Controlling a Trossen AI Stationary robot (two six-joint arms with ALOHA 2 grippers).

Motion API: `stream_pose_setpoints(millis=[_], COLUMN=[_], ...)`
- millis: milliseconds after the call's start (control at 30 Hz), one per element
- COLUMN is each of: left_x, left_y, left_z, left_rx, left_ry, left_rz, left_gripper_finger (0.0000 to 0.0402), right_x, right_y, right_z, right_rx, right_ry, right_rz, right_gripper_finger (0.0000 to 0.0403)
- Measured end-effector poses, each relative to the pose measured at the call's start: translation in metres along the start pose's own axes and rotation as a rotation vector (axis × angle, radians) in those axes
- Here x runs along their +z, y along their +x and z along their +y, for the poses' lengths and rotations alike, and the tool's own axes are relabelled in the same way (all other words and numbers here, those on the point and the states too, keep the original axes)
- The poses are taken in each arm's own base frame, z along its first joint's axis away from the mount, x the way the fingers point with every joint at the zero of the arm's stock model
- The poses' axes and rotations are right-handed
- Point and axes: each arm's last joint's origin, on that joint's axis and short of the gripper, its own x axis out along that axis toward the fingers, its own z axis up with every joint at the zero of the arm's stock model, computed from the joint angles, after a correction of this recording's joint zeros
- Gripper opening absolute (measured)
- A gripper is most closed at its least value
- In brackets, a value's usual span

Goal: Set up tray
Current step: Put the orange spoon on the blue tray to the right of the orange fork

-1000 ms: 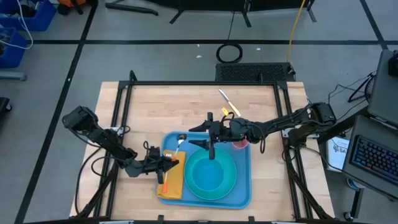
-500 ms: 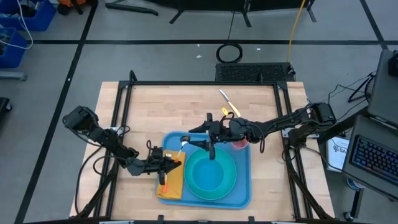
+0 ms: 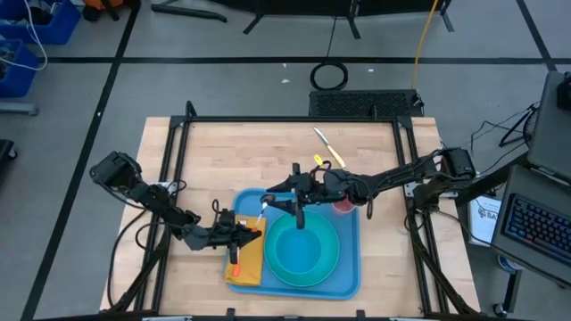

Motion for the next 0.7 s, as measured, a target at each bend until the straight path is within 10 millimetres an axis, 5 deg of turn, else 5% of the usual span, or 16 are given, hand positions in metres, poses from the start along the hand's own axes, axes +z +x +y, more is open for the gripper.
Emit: stream_pose_setpoints(millis=[367,700], left_x=[-0.0025,-0.0049], left_y=[-0.0018,-0.0053], left_z=[-0.0006,-0.0033], left_rx=[0.003,0.01], left_ry=[0.012,0.018], left_rz=[0.012,0.003], left_gripper_finger=[0.0011,0.0012], right_x=[0.0044,0.0037], right_y=[0.0128,0.0125], right_z=[-0.0002,0.0041], right_rx=[-0.004,-0.085], right_ry=[-0.046,-0.129], right_rz=[-0.024,-0.032], right_gripper_finger=[0.0151,0.0089])
